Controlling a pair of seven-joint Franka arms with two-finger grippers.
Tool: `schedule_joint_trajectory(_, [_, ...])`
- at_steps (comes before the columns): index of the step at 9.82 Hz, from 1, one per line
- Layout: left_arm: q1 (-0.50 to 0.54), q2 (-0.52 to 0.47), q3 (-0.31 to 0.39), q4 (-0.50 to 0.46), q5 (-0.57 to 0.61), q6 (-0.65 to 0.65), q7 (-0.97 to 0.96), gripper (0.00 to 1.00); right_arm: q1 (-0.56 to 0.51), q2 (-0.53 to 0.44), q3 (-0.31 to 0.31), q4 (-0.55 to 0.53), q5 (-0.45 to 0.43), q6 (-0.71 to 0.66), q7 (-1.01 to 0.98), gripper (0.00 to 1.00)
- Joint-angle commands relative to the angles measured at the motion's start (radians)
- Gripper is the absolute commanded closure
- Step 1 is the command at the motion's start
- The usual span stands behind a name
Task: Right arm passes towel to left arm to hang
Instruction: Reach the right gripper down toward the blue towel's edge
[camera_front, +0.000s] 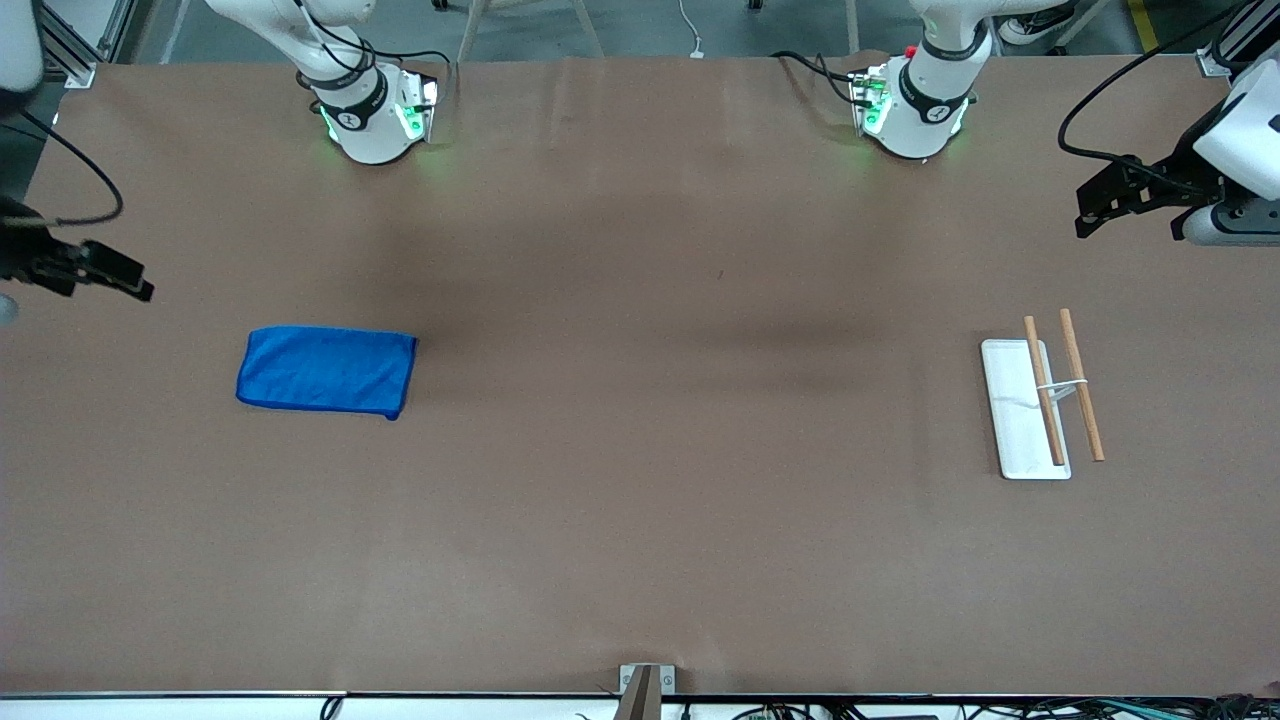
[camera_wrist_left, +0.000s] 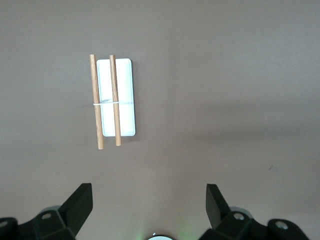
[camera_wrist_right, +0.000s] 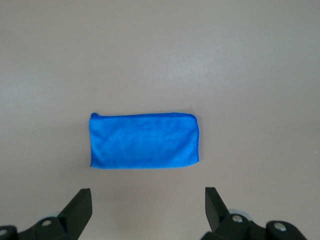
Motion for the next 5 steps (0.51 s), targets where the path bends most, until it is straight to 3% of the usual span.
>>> schedule_joint_trajectory(1, [-0.007, 0.026, -0.003, 0.002, -0.010, -0.018, 0.002, 0.00, -0.015, 0.036, 0.009, -0.163, -0.016, 0.181, -0.008, 0.01])
schedule_joint_trajectory(5, [-0.008, 0.030, -0.005, 0.007, -0.010, -0.018, 0.011, 0.00, -0.016, 0.254, 0.009, -0.289, -0.016, 0.472, -0.013, 0.03])
